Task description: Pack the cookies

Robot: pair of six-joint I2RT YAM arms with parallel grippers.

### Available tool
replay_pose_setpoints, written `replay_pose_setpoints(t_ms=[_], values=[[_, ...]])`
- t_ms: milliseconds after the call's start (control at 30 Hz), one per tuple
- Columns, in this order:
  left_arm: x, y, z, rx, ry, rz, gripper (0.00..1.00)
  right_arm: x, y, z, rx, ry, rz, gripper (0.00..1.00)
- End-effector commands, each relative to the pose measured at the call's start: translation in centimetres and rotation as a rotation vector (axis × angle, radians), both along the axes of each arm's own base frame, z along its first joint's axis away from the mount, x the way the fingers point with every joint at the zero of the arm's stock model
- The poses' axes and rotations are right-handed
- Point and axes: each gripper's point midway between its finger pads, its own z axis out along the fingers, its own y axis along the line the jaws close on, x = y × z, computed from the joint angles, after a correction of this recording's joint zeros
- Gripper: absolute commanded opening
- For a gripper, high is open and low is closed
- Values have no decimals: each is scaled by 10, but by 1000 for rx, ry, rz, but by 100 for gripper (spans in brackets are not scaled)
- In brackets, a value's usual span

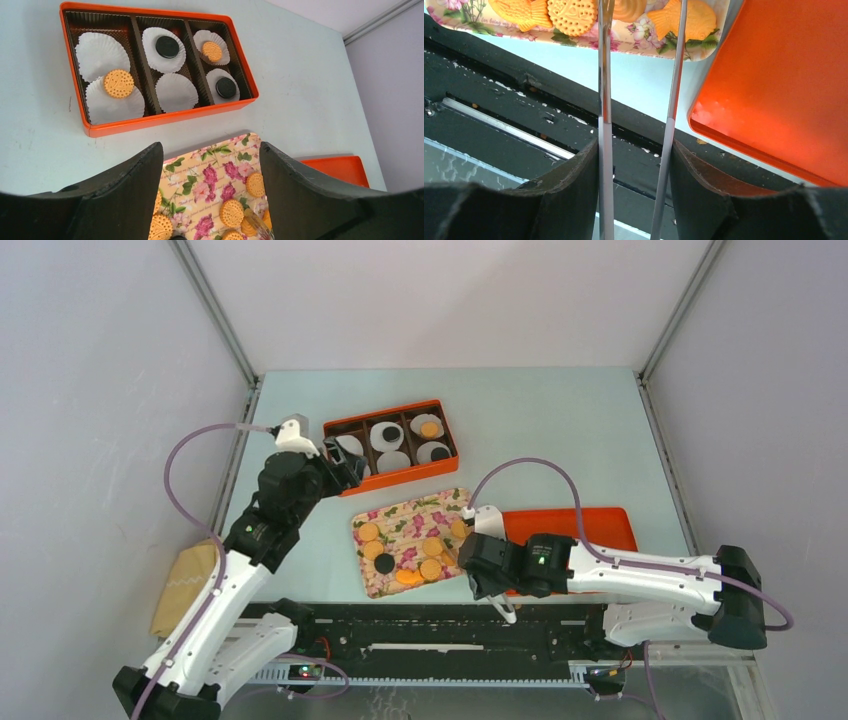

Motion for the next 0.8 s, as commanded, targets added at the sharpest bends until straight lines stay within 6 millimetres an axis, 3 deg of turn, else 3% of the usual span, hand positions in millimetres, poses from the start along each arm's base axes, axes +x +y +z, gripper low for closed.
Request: replay_pose_setpoints(t_ms=[0,233,333,633,767], values=[[-4,-4,13,-44,-46,-19,75,6,-1,8,35,-49,-80,56],[-6,-3,16,-42,-57,-17,75,26,-13,8,5,-99,-143,56],[-6,-2,18,-41,-63,-17,75,32,-20,-1,-7,-90,-160,56],[-5,0,12,-26,-49,-7,75,39,-8,-21,29,-33,-138,55],[-6,1,11,-21,-45,-1,75,42,2,-21,65,-8,-115,48]])
